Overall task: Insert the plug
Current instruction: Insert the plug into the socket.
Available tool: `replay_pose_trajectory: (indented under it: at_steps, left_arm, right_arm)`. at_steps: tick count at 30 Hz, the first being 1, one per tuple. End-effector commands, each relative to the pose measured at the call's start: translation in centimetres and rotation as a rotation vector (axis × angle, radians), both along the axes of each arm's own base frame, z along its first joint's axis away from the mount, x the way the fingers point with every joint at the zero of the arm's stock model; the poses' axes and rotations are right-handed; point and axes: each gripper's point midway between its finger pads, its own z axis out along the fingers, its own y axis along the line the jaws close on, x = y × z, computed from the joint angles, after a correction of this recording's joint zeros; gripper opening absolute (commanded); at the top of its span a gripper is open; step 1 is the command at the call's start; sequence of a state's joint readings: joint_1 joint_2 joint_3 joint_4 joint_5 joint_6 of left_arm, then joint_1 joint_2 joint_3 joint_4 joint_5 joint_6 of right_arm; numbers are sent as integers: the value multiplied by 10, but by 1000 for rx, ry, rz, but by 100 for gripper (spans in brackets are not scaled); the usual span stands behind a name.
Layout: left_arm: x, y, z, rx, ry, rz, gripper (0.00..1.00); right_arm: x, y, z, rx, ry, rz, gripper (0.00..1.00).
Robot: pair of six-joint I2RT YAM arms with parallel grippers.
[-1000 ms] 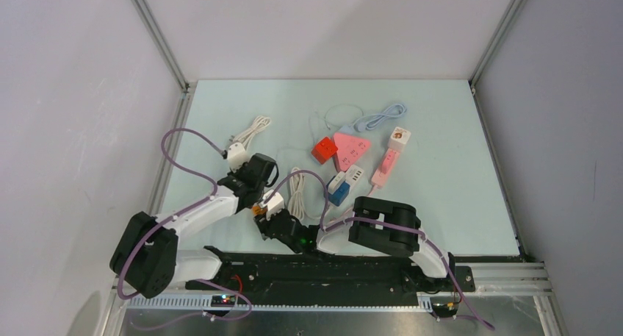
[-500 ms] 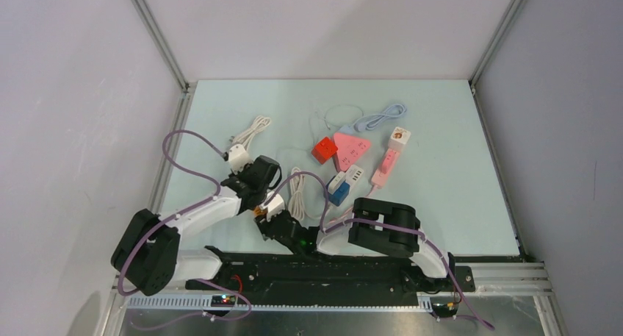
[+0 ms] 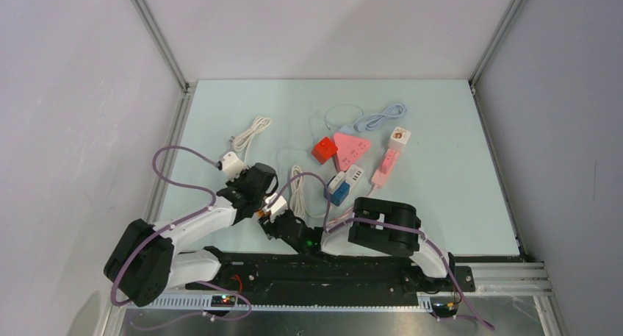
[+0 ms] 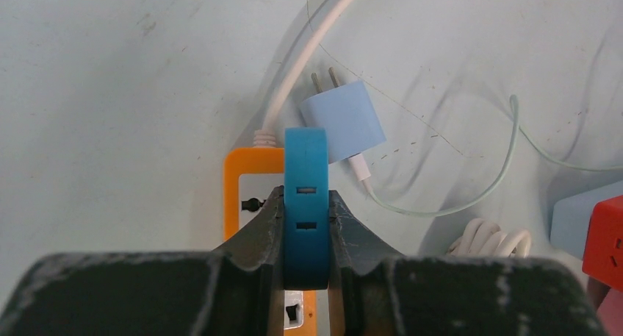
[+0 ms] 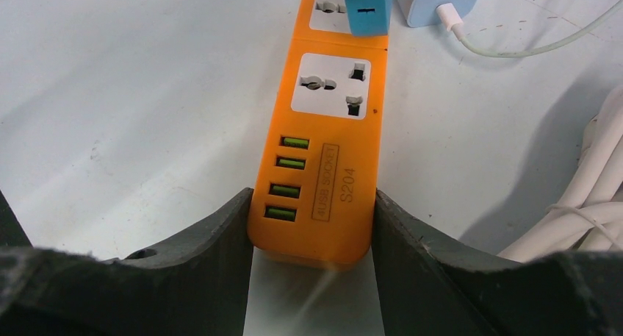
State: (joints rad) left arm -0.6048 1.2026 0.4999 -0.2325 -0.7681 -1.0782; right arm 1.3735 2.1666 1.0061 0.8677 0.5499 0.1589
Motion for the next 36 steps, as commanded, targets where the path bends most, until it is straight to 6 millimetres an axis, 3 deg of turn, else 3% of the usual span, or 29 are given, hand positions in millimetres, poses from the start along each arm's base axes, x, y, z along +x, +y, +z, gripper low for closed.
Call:
replay_pose_trajectory:
  at_steps: [1,6,13,16,17,18,20,25,31,36]
  left_arm:
    - [-100,-6,-89,-54,489,-118,0]
    - [-103,-5,-91,-13,543,-104,0]
    - [-105,-3,-73,26,573,-122,0]
    - [-106,-3,-74,32,584,-124,1]
    - [-106,-2,-73,32,582,-122,3]
    - [-105,-2,-73,33,577,-120,13]
    - [-102,-2,-70,32,561,-116,23]
    - [-87,-5,-58,37,521,-120,39]
    - [-63,-11,-27,34,417,-142,65]
    - [-52,-12,0,17,327,-171,76]
  right_arm:
    - [-8,-36,-52,-259,-37,13,55]
    - [-10,-34,-55,-249,-34,20,56]
    - [-12,-22,-50,-221,-33,50,56]
    - [-13,-19,-46,-206,-33,55,61]
    - [-13,-18,-43,-198,-31,54,65]
    - [-13,-18,-40,-193,-30,53,67]
    - [-13,-17,-36,-183,-27,51,72]
    - [-16,-16,-27,-162,-24,44,81]
    - [-14,-20,-18,-140,-18,18,90]
    - [-12,-23,-16,-133,0,2,91]
